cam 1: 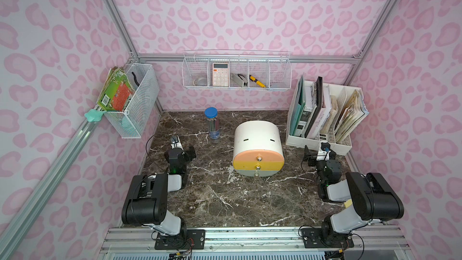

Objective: Put the bluetooth earphones in the drawer according to color
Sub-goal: Reset both arms

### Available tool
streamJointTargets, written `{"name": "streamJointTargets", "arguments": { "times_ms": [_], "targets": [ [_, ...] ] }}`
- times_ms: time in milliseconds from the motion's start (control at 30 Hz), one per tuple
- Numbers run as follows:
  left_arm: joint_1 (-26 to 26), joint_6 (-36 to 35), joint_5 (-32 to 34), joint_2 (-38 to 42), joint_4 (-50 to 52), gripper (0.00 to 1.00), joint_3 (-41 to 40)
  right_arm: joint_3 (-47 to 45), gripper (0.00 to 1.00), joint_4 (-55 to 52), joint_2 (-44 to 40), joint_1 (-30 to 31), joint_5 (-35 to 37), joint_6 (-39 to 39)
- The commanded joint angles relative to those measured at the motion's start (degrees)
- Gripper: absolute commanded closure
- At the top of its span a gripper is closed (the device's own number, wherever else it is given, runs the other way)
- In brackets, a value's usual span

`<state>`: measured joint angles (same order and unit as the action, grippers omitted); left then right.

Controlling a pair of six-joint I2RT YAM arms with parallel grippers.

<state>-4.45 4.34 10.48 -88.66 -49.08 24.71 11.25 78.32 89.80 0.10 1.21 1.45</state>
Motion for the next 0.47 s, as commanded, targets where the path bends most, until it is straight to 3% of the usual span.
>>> {"name": "streamJointTargets", "arguments": {
  "times_ms": [0,433],
  "targets": [
    [0.0,0.7,-1.9,0.0,3.7,0.01,0.2,0.1,0.01,0.3,0.0,0.1,-0.2,-0.3],
    [-0.1,0.8,-1.9,0.1,3.9,0.01,0.2,0.3,0.02,0.0,0.0,-0.2,-0.6,-0.1]
  ]
}}
